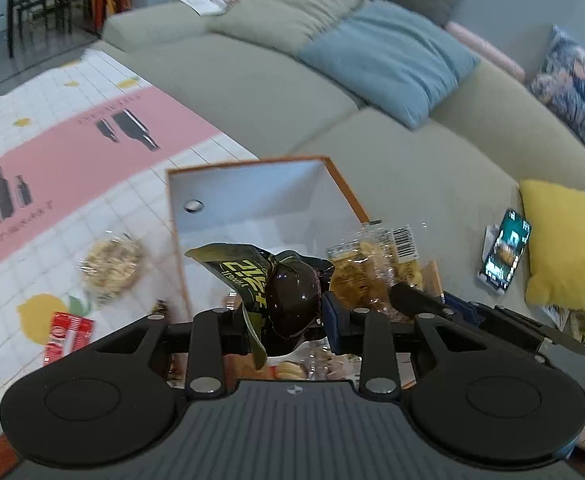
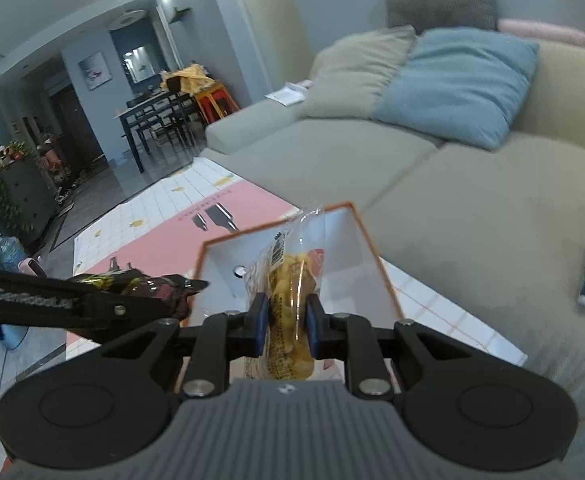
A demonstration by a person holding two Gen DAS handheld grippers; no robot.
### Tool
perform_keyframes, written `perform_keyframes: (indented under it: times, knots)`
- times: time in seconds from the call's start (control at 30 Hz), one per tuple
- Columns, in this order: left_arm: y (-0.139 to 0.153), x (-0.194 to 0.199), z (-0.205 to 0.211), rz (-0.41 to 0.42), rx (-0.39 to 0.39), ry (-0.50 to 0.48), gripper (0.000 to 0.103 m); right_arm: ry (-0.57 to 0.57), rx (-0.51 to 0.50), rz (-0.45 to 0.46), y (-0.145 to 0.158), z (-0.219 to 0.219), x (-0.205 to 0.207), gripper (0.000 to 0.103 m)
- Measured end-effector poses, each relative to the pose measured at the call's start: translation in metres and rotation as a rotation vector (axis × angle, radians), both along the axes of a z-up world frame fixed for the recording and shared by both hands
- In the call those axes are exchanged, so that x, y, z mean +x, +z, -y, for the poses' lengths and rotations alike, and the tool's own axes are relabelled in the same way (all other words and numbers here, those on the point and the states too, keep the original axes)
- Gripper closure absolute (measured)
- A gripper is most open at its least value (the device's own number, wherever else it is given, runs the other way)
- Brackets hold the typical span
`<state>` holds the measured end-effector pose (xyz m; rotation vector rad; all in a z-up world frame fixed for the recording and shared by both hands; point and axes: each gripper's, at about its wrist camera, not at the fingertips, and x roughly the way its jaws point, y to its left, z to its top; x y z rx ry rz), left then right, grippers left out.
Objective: Organize snacks
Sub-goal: 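Carry both snacks over the orange box and open both grippers inside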
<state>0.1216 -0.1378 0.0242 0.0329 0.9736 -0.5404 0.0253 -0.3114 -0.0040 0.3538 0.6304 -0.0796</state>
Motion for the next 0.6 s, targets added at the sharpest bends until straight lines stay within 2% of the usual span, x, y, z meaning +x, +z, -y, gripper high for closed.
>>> perform_keyframes:
  times: [0.13,0.23,0.6]
  knots:
    - [-0.013,0.005,0.022,-0.024,0.052,-0.031,0.066,-0.007,-0.035,-0.063,-0.018,0.006,0.009,0.085]
    - [-0.024,0.011,0.034,-0.053,0.096,-0.048,0.066,-0.001,-0.021,-0.098,-0.031,0.013,0.017,0.086]
    - [-0.069,0.038,0.070,-0.130,0.312,-0.077,0.066,0.092,-0.057,-0.189,-0.062,0.014,0.046,0.086]
